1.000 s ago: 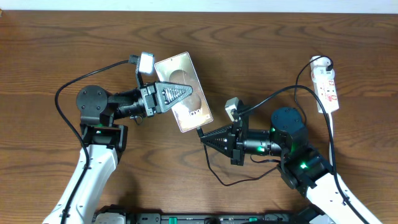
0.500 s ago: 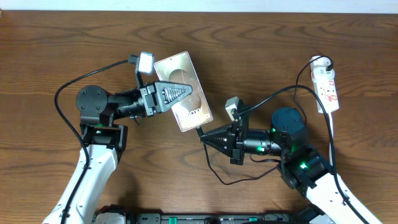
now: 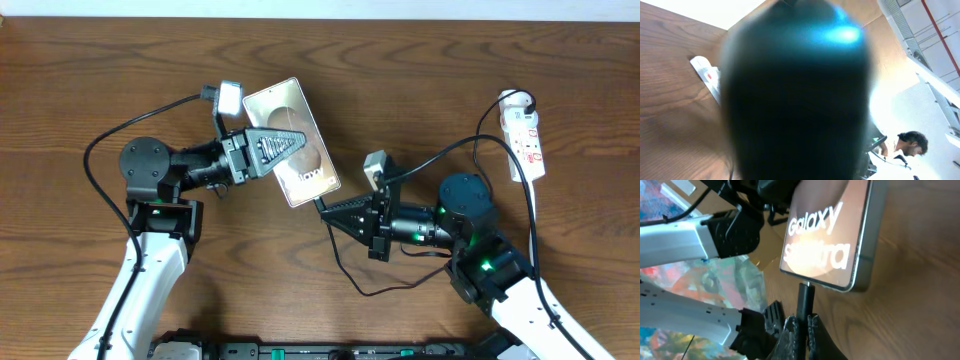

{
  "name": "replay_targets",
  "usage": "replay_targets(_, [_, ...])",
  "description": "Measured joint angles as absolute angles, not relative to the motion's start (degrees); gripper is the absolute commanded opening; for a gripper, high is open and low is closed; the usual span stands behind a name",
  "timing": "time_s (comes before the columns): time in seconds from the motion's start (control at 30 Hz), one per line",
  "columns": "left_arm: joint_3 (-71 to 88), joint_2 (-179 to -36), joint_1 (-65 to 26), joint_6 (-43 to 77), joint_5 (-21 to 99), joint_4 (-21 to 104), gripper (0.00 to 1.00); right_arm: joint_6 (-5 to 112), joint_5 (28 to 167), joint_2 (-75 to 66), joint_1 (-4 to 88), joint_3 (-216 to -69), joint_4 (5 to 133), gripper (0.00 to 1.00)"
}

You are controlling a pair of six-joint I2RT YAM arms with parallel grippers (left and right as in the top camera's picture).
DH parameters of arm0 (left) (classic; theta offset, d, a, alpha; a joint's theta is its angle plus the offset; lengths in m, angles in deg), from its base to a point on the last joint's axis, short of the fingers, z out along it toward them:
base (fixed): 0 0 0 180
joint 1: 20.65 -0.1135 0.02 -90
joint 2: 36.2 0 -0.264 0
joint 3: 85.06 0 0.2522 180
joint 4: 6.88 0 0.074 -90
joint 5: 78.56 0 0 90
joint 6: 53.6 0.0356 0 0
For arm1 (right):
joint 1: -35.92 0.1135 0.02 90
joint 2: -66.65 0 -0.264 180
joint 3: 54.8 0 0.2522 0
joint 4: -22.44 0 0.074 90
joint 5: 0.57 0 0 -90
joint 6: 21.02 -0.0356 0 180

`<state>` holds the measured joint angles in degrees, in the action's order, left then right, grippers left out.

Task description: Plug charger to phone and switch on socket

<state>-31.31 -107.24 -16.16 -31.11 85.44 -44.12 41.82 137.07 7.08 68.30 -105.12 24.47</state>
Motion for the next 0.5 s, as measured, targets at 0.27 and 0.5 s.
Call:
replay_targets(0.27, [-31.14,-107.24,-16.16,-31.11,85.0,-44.19,0.07,41.82,136.48,7.01,68.3,-105.09,23.05,0.01])
replay_targets(0.5, [-31.14,-107.22,-16.16,-31.11,85.0,-44.19,0.07,41.71,136.42,7.01,68.3,-105.09,23.03,0.03])
